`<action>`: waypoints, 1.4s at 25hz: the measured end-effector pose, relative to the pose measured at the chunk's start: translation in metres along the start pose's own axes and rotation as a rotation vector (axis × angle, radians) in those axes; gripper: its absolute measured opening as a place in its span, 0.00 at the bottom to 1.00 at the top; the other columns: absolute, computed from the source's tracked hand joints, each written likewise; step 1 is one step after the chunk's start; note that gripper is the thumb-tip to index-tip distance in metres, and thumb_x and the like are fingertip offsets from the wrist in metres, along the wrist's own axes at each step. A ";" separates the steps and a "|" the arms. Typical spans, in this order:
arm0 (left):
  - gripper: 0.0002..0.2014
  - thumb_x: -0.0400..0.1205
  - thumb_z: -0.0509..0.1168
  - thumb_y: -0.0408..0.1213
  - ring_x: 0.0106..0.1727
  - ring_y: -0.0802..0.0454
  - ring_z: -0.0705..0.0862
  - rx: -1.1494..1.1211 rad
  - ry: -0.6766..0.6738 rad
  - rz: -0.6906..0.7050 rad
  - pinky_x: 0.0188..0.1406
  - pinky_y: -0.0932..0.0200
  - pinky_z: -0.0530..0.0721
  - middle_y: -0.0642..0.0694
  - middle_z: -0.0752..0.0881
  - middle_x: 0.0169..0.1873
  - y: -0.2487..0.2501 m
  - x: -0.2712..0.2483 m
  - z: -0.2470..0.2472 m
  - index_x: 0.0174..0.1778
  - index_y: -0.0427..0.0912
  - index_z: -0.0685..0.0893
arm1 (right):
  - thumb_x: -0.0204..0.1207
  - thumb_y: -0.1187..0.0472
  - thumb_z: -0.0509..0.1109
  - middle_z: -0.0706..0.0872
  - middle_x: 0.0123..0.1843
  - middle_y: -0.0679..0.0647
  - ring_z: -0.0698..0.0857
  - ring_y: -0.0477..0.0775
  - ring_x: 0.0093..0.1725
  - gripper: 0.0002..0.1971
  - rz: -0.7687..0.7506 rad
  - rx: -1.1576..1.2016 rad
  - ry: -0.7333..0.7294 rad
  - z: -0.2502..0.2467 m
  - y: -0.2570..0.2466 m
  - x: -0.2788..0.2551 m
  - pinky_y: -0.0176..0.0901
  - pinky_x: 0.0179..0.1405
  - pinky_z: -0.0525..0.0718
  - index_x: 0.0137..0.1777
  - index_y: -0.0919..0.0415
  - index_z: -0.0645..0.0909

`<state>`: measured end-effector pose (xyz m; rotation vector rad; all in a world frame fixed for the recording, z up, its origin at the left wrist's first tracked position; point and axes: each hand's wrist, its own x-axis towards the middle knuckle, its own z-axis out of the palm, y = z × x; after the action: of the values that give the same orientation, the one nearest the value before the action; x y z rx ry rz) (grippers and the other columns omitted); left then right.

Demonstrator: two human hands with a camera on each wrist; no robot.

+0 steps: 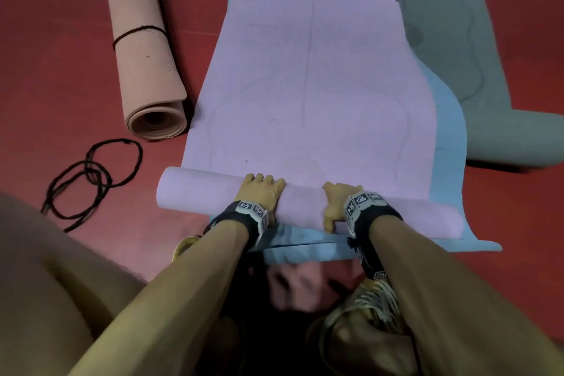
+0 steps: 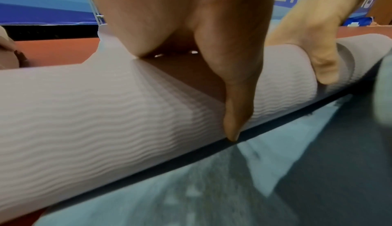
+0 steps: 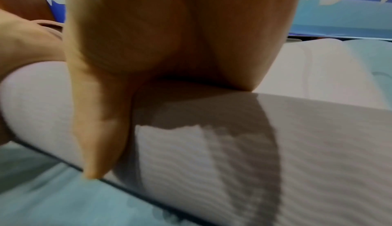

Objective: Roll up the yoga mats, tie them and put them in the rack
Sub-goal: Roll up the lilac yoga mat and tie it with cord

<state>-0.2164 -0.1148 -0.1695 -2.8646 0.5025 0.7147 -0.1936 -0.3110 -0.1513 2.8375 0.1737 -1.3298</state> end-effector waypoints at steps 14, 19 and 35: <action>0.47 0.61 0.80 0.52 0.68 0.42 0.75 -0.050 -0.017 -0.005 0.71 0.45 0.67 0.44 0.76 0.65 -0.005 0.003 -0.002 0.74 0.47 0.66 | 0.50 0.59 0.82 0.86 0.57 0.56 0.85 0.60 0.56 0.41 -0.007 -0.096 0.124 -0.002 -0.002 -0.010 0.47 0.57 0.75 0.68 0.57 0.75; 0.43 0.66 0.74 0.48 0.68 0.43 0.74 -0.002 0.108 -0.031 0.75 0.43 0.62 0.45 0.75 0.67 0.005 -0.013 0.015 0.76 0.46 0.63 | 0.44 0.54 0.89 0.87 0.61 0.56 0.87 0.61 0.56 0.46 -0.037 -0.037 -0.065 -0.018 0.000 0.001 0.53 0.53 0.89 0.68 0.57 0.80; 0.48 0.55 0.82 0.59 0.65 0.45 0.79 -0.094 -0.150 -0.012 0.66 0.45 0.69 0.47 0.82 0.62 -0.009 0.020 -0.016 0.71 0.52 0.70 | 0.65 0.56 0.74 0.81 0.62 0.57 0.79 0.61 0.63 0.30 -0.054 -0.153 0.416 0.028 0.001 -0.023 0.54 0.66 0.69 0.68 0.57 0.70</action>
<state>-0.1900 -0.1153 -0.1649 -2.8666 0.4419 0.9662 -0.2300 -0.3155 -0.1520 2.9511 0.3377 -0.6791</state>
